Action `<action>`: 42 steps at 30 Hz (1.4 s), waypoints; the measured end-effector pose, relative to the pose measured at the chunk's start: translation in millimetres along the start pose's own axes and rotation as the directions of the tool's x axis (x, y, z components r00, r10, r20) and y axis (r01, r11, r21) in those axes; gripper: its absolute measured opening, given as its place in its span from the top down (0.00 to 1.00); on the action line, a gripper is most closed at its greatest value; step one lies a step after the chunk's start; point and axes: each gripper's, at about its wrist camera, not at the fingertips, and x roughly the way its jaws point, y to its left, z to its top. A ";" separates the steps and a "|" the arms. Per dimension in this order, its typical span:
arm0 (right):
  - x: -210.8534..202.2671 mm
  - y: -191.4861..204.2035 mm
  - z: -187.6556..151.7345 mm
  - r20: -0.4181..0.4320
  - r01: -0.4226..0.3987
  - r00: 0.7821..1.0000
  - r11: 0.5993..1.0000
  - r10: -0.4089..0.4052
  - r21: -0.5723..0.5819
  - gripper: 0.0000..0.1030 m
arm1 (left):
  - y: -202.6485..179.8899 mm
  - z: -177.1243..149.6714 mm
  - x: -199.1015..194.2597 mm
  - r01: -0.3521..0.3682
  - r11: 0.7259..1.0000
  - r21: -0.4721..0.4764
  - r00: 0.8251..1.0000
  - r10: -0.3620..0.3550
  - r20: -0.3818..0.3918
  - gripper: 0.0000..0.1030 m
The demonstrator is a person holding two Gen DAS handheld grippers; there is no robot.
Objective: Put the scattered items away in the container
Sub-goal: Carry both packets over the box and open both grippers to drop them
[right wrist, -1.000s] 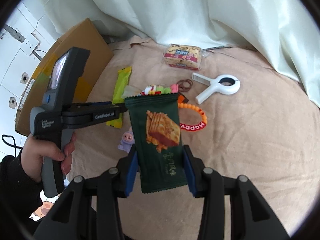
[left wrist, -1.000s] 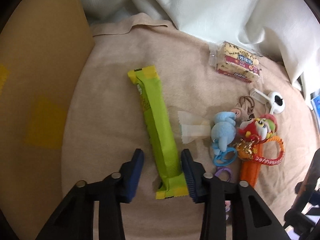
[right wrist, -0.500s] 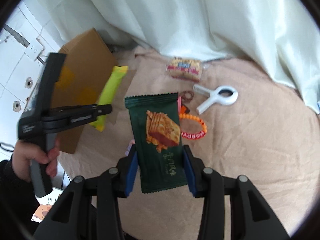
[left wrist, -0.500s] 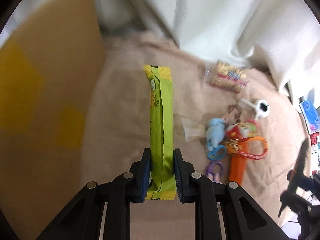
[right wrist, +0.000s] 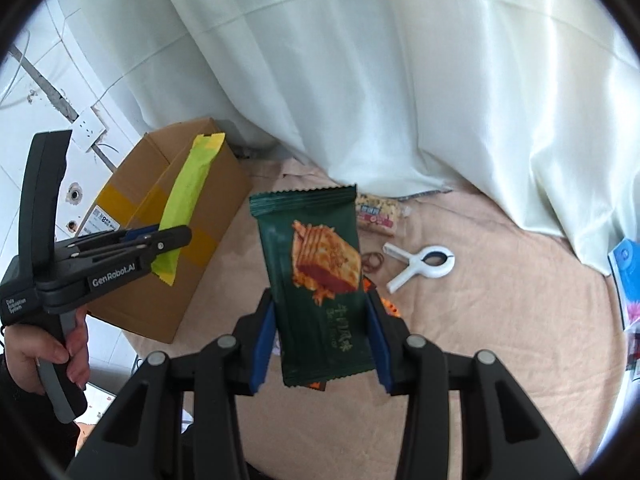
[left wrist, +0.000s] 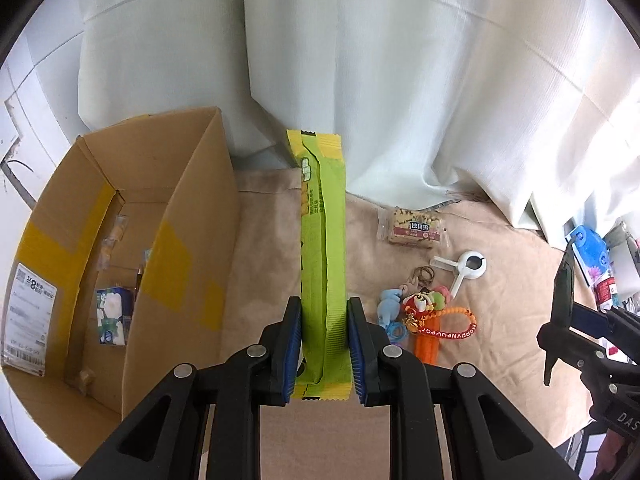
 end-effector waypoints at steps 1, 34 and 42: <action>0.2 0.4 -0.2 0.000 0.000 1.000 1.000 0.000 -0.002 0.54 | 1.1 -0.9 -0.9 -0.003 1.000 0.004 1.000 0.003 0.001 0.78; 85.1 239.5 130.4 -0.029 -0.232 0.970 0.891 0.240 -0.391 0.54 | 208.8 -3.8 -96.0 -0.239 0.941 -0.239 0.954 0.274 0.123 0.78; 133.9 263.1 116.7 -0.128 -0.221 0.975 0.880 0.184 -0.421 0.54 | 225.2 -30.9 -48.9 -0.221 0.940 -0.261 0.970 0.240 0.042 0.78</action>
